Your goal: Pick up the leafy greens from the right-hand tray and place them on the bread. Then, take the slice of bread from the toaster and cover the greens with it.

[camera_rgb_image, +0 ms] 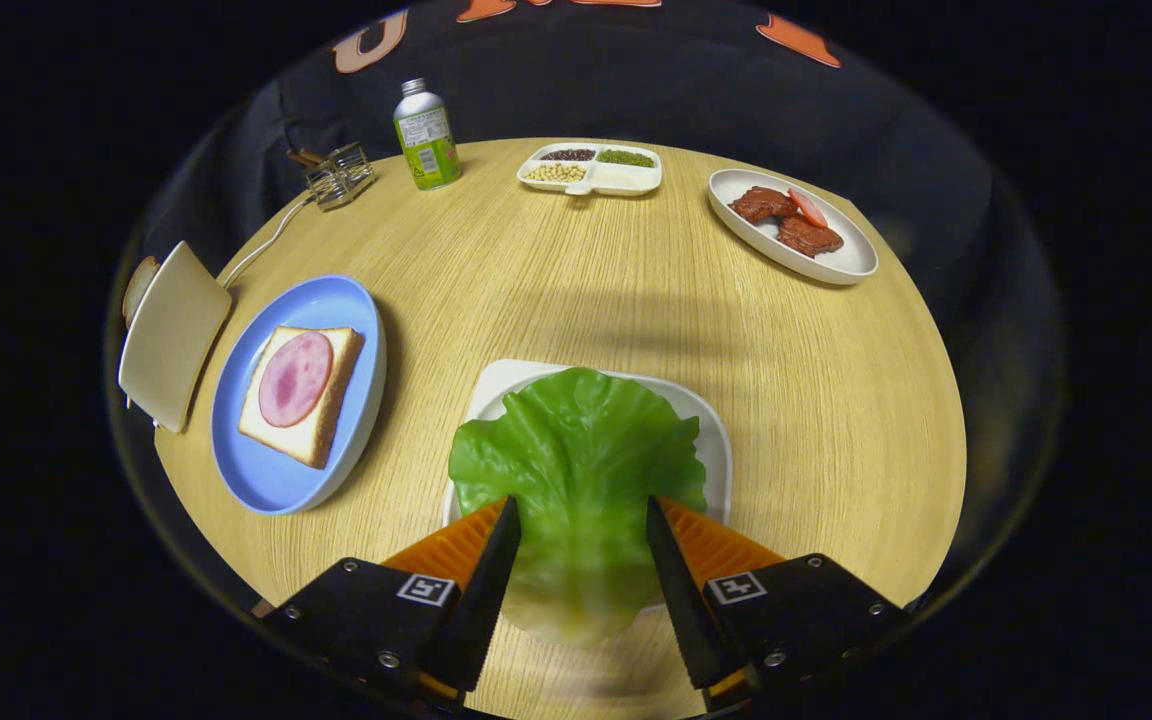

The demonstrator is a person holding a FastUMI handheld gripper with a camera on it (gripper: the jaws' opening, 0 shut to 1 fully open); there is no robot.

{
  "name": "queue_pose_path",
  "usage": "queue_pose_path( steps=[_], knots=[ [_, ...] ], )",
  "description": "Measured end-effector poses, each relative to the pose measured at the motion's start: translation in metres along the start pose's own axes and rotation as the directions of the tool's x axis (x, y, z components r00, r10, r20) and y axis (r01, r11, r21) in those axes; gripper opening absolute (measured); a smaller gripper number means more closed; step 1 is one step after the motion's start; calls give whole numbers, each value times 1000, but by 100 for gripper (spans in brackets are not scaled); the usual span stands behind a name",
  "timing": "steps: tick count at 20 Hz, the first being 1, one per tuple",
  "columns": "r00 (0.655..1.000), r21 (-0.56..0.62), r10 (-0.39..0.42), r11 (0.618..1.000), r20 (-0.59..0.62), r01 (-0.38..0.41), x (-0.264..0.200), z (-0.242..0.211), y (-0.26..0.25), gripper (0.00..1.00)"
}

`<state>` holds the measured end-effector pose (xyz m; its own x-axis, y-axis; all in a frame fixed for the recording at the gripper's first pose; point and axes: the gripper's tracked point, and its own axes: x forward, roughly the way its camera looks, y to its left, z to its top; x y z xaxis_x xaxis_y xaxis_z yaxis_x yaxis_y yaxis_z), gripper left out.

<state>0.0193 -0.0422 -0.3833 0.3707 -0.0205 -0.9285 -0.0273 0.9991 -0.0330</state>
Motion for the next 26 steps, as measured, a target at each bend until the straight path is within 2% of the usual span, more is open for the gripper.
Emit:
queue_pose_path(
  steps=[3,4,5,6,8,10,18,26],
  knots=[
    [1000,20,-8,1000,5,8,1,0,-3,65],
    [1000,20,-8,1000,10,7,1,2,-3,52],
    [1000,20,-7,1000,15,7,1,2,-3,45],
    [1000,23,-8,1000,20,8,1,2,-2,33],
    [1000,45,5,999,23,-6,1,2,2,21],
    [999,61,19,998,38,-21,-3,7,5,17],
    [982,107,115,985,148,-132,-37,35,33,17],
    [963,50,176,981,205,-190,-62,62,79,17]
  ],
)
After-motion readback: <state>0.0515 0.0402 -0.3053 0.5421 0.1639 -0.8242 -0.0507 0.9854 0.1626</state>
